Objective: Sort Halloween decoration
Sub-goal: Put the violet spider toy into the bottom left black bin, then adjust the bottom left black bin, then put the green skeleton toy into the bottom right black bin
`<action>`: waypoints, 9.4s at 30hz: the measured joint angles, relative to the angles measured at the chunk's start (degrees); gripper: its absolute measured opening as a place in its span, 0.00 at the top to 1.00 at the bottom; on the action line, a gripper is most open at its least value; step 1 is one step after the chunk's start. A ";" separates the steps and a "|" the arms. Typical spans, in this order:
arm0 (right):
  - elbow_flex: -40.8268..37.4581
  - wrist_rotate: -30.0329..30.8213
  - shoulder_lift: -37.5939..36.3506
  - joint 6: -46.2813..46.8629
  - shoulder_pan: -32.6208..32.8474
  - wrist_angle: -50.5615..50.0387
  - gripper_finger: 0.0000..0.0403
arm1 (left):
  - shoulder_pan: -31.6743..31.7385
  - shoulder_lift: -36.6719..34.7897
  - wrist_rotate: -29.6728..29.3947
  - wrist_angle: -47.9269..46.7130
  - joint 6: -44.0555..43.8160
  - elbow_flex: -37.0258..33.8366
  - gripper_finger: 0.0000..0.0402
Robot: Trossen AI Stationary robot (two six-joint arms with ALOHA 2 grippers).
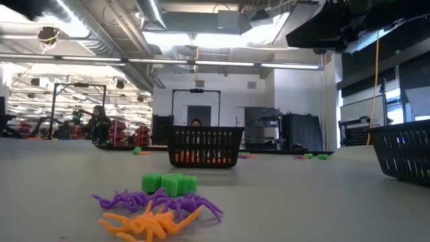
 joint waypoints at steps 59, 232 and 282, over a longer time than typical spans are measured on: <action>-0.02 -0.02 0.00 -1.48 0.00 1.46 0.68 | 14.26 5.33 -6.33 7.01 49.92 0.18 0.61; -0.04 1.10 -0.02 1.56 0.00 -4.73 0.68 | 85.67 18.24 -17.99 16.16 68.52 1.77 0.69; -0.02 1.51 0.00 2.02 0.00 -3.02 0.68 | 90.93 12.10 -8.84 19.45 75.02 0.14 0.98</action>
